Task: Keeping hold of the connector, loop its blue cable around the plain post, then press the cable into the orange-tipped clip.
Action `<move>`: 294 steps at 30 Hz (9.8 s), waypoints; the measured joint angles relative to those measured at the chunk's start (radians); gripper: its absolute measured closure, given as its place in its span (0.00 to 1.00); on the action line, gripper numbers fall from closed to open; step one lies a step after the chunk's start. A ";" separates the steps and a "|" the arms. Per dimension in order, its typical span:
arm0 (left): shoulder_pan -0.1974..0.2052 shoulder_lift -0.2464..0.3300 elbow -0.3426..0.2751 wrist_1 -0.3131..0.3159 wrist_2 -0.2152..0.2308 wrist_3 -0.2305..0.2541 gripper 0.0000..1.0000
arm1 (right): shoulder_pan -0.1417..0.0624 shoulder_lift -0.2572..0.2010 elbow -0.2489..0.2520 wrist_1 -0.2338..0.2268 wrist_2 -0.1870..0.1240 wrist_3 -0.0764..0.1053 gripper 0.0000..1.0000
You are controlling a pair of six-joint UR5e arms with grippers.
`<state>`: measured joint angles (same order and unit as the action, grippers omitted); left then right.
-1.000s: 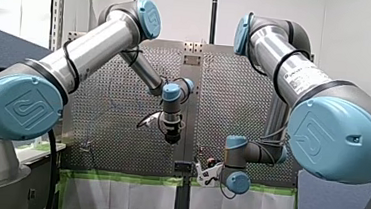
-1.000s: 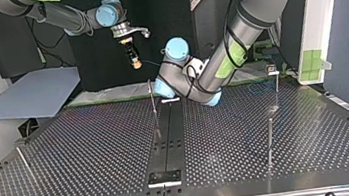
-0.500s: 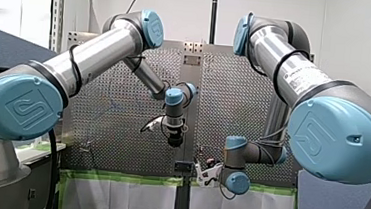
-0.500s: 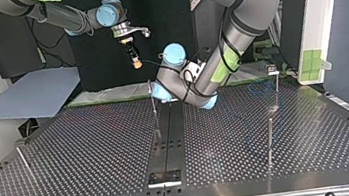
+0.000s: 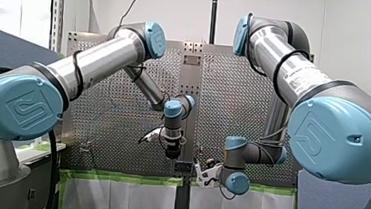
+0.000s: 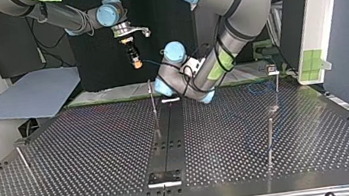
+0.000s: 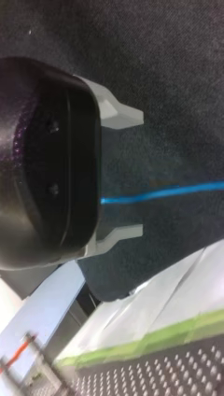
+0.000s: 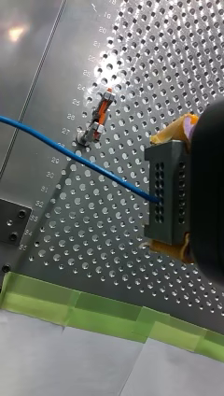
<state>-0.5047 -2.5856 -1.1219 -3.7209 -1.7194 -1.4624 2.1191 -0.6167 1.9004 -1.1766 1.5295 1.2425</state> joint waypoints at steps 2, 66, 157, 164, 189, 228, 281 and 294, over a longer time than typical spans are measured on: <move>0.001 -0.010 0.000 0.009 0.002 0.001 0.02 | 0.000 0.000 0.000 0.000 0.000 -0.001 1.00; 0.030 -0.199 0.017 0.185 -0.020 -0.077 0.02 | 0.001 0.001 -0.004 -0.002 -0.004 -0.003 1.00; -0.007 -0.102 -0.205 0.663 -0.224 -0.253 1.00 | -0.012 0.001 -0.007 0.007 0.019 -0.005 1.00; -0.010 -0.053 -0.256 0.734 -0.237 -0.295 1.00 | -0.022 0.001 -0.008 0.007 0.038 0.000 1.00; -0.061 0.073 -0.444 0.960 -0.326 -0.309 1.00 | -0.052 0.001 -0.028 0.052 0.040 0.008 1.00; -0.177 0.130 -0.564 1.331 -0.441 -0.309 1.00 | -0.148 0.001 -0.137 0.161 0.006 -0.001 1.00; -0.094 0.051 -0.411 1.390 -0.256 -0.363 1.00 | -0.223 0.001 -0.168 0.167 0.014 0.006 1.00; -0.056 0.050 -0.351 1.324 -0.202 -0.363 1.00 | -0.231 0.000 -0.194 0.175 0.013 0.010 1.00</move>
<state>-0.5607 -2.5359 -1.4729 -2.3971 -1.9214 -1.8254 1.8886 -0.6163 1.7068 -1.0012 1.5426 1.2525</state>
